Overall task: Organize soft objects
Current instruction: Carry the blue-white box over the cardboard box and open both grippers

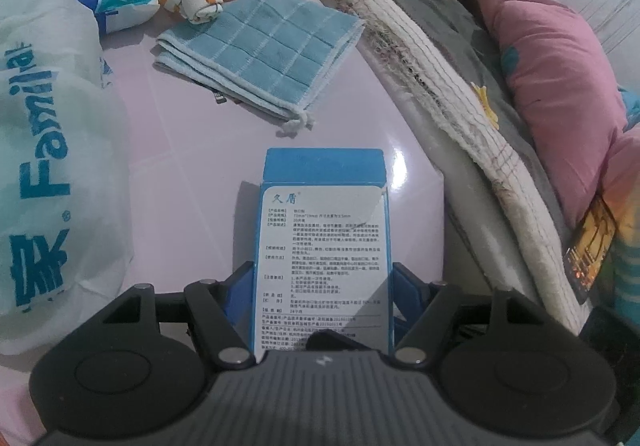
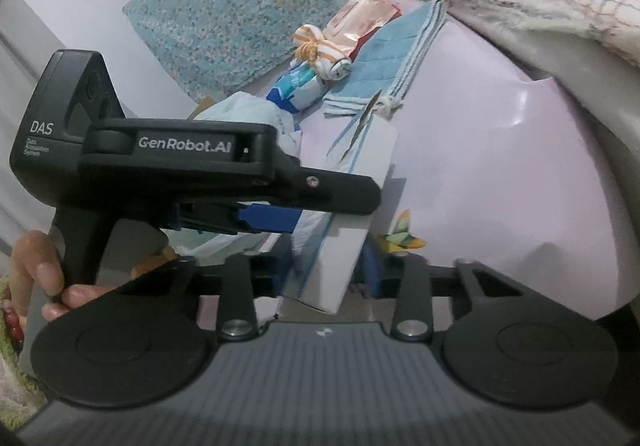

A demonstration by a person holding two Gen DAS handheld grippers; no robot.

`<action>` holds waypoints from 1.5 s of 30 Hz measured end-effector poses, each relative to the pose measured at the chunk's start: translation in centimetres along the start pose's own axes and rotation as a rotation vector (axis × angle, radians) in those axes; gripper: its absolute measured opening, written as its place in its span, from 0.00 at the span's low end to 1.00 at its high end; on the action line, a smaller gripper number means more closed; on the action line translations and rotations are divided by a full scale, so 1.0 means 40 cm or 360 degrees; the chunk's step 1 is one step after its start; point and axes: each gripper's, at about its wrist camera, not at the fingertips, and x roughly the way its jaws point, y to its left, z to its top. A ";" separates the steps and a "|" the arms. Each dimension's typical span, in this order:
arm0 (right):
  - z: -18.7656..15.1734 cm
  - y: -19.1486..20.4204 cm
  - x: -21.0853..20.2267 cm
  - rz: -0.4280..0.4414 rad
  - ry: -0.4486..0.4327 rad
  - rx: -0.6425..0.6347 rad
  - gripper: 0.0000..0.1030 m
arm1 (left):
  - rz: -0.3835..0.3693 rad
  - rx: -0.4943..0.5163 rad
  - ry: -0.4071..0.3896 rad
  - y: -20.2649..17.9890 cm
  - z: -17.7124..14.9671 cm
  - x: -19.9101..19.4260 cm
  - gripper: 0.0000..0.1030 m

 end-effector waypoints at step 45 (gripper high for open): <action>0.090 0.913 0.808 0.0586 0.0843 -0.0036 0.19 | 0.0612 -0.0962 -0.0931 0.878 -0.032 -0.807 0.89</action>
